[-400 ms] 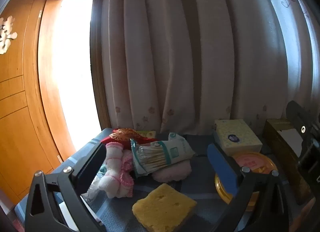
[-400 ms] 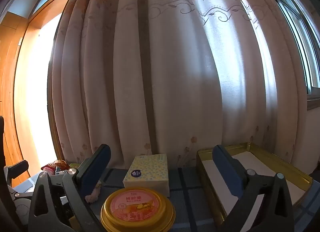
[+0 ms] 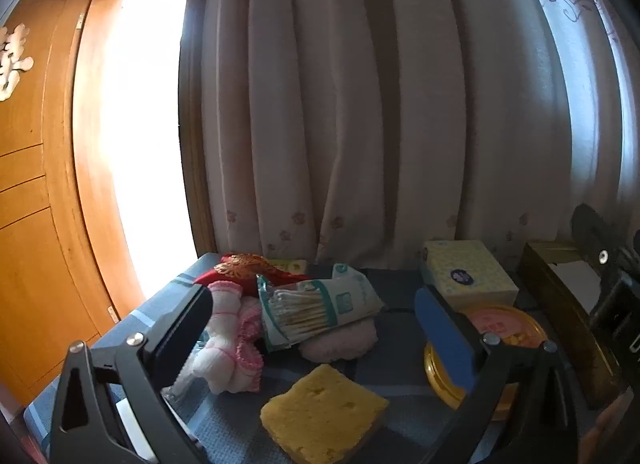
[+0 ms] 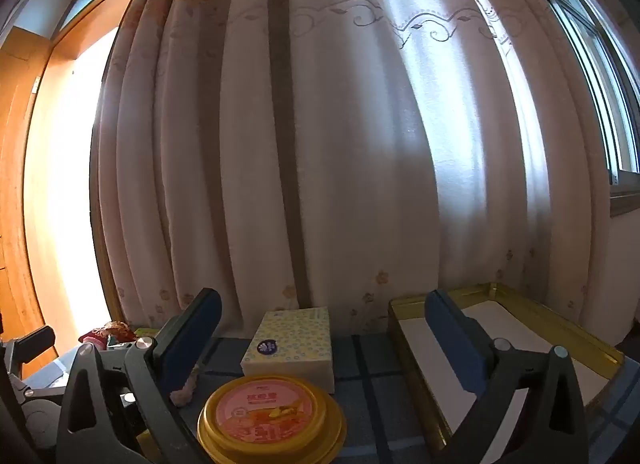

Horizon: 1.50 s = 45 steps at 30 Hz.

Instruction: Organize soft objects

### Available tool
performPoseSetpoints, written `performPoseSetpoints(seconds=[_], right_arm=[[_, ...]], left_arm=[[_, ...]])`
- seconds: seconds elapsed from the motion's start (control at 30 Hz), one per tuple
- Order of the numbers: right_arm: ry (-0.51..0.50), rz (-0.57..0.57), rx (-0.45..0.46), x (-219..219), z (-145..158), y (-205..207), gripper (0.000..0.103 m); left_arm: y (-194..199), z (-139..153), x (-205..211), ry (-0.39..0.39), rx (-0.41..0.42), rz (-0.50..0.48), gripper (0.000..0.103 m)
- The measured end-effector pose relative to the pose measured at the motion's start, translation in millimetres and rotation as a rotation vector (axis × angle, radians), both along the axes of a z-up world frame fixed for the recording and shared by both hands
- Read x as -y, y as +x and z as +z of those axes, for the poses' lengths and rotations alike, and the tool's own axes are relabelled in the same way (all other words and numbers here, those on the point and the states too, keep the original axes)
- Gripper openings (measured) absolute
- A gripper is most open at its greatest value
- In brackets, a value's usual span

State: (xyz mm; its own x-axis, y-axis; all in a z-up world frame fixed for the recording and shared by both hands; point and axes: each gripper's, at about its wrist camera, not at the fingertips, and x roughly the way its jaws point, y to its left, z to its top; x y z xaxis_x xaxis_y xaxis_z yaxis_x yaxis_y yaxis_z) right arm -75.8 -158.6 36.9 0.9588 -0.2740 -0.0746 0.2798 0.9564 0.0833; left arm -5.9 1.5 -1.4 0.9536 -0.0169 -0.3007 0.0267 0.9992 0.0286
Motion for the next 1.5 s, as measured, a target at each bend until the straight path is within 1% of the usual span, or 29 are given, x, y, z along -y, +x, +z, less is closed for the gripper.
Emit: performPoseSetpoints(seconds=[0.13,0.67,1.5], right_arm=[[-0.015,-0.034,0.018,0.0,1.1,-4.6,0.102],[-0.009,-0.028,0.006,-1.4,-3.6,0.5,0.102],[-0.006,-0.028,0.002,-1.3,-2.7,1.5,0.102]], left_arm=[[0.3,0.7,0.6,0.001,0.000,0.001,0.102],[2.7,0.9,-3.2,-0.012,-0.005,-0.003,0.102],[2.4,1.4,-5.6,-0.015,-0.005,-0.006,0.102]])
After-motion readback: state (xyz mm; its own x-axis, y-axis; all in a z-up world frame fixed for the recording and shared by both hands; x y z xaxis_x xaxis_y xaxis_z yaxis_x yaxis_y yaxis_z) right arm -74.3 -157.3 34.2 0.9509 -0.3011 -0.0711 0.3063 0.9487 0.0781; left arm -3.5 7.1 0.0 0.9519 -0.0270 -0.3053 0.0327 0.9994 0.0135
